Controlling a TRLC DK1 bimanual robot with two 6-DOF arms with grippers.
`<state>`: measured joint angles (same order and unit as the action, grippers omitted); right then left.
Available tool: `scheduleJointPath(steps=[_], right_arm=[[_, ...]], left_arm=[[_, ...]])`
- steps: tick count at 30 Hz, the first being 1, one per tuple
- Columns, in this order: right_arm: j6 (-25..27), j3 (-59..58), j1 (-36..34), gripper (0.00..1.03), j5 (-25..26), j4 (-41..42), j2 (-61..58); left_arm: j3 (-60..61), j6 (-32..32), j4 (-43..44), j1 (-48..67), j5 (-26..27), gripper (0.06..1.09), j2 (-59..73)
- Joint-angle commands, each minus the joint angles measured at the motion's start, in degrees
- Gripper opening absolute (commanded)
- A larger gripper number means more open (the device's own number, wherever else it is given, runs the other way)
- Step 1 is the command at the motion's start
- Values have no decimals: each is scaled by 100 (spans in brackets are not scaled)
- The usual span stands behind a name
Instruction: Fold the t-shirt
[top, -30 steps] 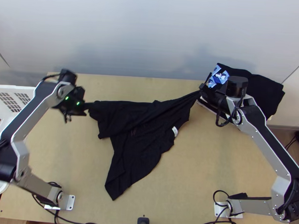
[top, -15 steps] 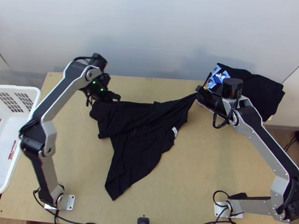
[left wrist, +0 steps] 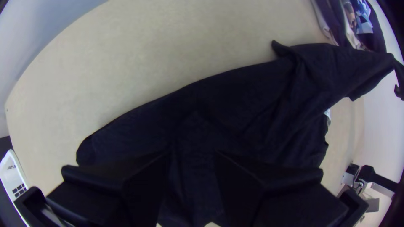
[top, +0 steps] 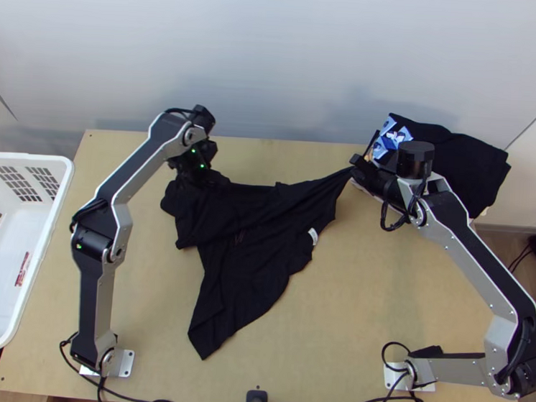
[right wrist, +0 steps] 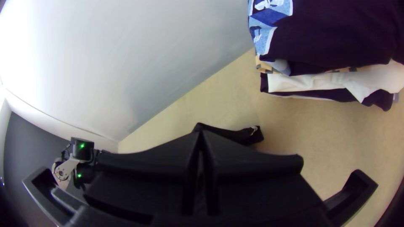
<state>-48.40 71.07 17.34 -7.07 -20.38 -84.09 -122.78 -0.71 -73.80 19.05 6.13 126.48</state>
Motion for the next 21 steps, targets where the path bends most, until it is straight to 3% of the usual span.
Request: scheduleJointPath(steps=[1,8,13,15,21], right_arm=[[-3,4,-3,3,-5,61,-19],[-301,-32,-38,3,13,17,-37],[-477,-58,-82,3,13,-36,-72],[-486,-84,-64,3,22,-45,-63],[-495,-128,15,3,22,-62,-81]], left_arm=[[-273,62,428,90,-182,58,272],[-756,2963,-3,213,-903,57,272],[-738,4105,-855,415,-1466,57,281],[-528,4167,-1031,477,-1413,57,272],[-466,4773,-943,398,-1378,15,299]])
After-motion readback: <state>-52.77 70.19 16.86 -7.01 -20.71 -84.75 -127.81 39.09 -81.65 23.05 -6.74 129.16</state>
